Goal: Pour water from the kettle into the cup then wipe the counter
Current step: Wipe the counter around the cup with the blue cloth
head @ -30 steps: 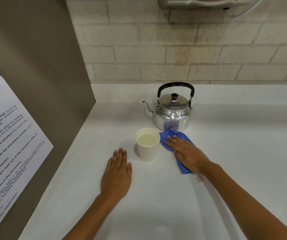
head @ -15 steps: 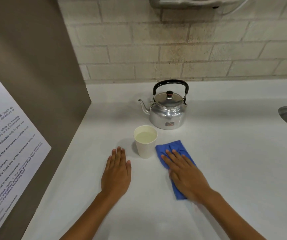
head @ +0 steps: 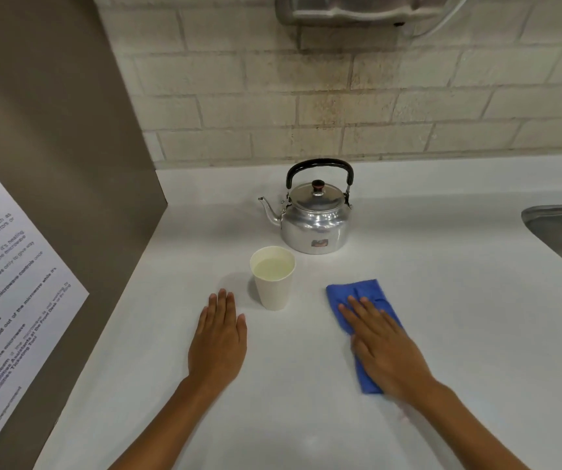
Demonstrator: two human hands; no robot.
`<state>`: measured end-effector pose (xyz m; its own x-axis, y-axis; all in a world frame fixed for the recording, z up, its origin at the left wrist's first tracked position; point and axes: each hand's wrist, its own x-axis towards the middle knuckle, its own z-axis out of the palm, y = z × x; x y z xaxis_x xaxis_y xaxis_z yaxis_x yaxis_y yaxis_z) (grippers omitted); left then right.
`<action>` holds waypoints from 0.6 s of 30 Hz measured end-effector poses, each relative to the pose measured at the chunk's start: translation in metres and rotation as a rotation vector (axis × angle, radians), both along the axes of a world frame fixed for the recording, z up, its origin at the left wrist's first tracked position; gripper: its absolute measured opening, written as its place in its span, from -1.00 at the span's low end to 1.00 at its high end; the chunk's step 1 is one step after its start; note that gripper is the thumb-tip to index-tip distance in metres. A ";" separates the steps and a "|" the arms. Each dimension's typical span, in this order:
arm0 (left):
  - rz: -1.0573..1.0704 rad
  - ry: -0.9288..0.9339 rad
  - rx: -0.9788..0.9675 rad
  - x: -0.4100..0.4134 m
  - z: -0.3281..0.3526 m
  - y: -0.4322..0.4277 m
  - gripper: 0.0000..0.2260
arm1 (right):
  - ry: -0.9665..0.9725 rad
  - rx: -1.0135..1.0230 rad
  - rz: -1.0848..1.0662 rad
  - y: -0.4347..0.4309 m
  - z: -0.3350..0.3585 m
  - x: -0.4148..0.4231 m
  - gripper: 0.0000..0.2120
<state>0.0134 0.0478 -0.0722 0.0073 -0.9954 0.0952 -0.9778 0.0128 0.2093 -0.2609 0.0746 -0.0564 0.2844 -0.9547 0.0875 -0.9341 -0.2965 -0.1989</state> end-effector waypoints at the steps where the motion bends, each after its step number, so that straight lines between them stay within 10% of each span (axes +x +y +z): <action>1: 0.003 0.001 0.001 0.000 0.000 0.000 -0.52 | 0.029 -0.005 -0.060 -0.005 0.003 -0.005 -0.50; 18: -0.023 0.463 -0.160 -0.011 0.014 0.023 -0.87 | 0.414 0.124 0.391 0.044 0.033 0.065 -0.48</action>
<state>0.0027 0.0712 -0.0579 0.0628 -0.9691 0.2385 -0.7816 0.1009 0.6156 -0.1964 0.1182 -0.0236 0.6043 -0.7679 -0.2123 -0.7673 -0.6327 0.1045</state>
